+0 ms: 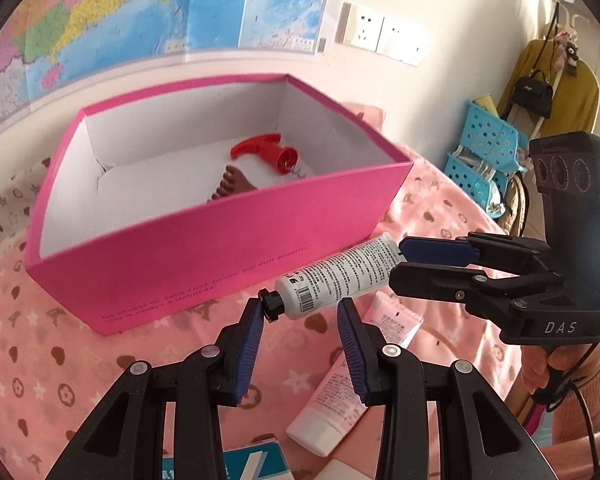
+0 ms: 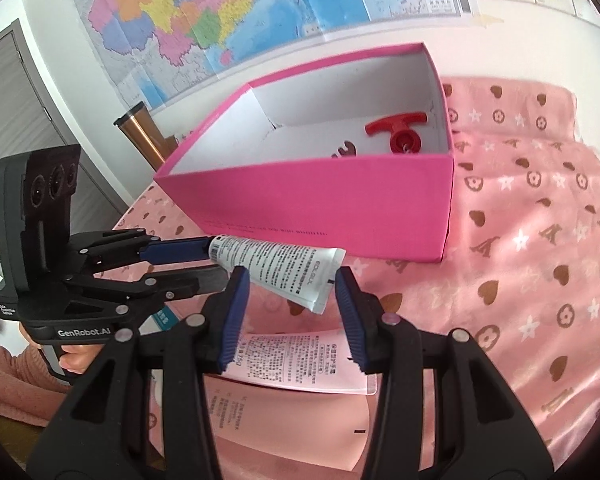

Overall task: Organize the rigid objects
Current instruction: 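Lift the white tube with the right tool over the magenta box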

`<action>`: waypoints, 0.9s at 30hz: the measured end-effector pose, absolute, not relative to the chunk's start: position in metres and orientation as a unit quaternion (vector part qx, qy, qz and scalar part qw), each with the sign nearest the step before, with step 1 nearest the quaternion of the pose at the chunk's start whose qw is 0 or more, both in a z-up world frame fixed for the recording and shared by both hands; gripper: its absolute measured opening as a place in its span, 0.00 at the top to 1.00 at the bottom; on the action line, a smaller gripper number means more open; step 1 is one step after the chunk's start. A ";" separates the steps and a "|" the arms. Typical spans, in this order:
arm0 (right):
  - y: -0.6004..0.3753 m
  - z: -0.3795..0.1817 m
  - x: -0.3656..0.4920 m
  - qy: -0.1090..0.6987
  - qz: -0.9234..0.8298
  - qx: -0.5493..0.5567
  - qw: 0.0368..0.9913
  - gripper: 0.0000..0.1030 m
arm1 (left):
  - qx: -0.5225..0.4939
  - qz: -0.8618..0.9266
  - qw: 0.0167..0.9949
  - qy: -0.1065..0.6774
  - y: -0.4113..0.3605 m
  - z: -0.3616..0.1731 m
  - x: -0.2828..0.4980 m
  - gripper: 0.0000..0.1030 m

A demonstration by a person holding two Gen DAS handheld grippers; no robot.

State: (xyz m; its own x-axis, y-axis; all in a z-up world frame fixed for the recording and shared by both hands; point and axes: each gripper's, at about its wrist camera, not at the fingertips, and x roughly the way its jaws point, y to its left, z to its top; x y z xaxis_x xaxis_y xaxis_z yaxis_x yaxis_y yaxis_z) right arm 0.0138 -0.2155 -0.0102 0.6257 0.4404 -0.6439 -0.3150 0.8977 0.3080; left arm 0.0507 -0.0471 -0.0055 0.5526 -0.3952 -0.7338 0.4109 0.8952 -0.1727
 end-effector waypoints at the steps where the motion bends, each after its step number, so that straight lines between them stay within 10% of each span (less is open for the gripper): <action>1: -0.215 -0.008 0.013 0.375 0.210 0.082 0.899 0.54 | 0.010 -0.229 0.883 0.410 -0.047 -0.002 0.049 0.63; 27: -0.217 0.027 0.014 0.335 0.213 0.065 0.915 0.54 | 0.012 -0.230 0.902 0.366 -0.053 0.035 0.046 0.62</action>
State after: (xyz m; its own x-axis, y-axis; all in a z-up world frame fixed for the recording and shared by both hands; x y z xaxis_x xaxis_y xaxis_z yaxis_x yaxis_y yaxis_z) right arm 0.0139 -0.2167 0.0269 0.6841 0.4339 -0.5863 -0.3467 0.9007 0.2619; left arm 0.0458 -0.0526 0.0350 0.6258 -0.4056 -0.6662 0.4237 0.8939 -0.1461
